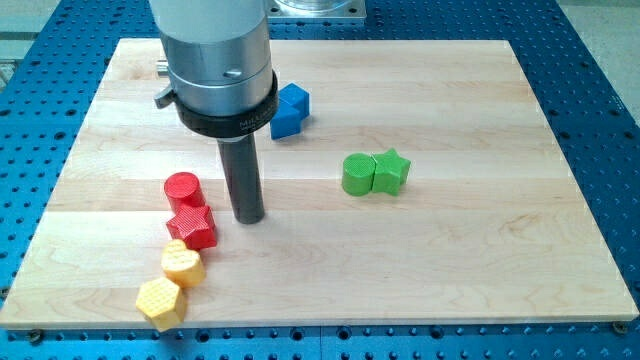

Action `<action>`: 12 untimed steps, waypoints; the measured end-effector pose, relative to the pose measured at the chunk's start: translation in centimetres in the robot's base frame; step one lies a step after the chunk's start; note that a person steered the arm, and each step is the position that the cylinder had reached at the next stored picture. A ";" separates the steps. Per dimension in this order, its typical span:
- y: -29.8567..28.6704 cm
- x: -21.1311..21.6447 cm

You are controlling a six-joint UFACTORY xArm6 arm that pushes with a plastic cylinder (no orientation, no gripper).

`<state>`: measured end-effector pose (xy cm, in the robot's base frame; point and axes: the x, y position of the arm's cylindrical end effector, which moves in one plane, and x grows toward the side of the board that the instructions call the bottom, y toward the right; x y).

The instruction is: Adjust the red and yellow blocks in a vertical line

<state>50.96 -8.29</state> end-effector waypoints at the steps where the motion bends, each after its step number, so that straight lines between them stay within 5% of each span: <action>1: -2.0 0.8; 6: -0.9 1.0; 8: 3.9 5.9; 12: -0.6 7.1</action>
<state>58.05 -8.88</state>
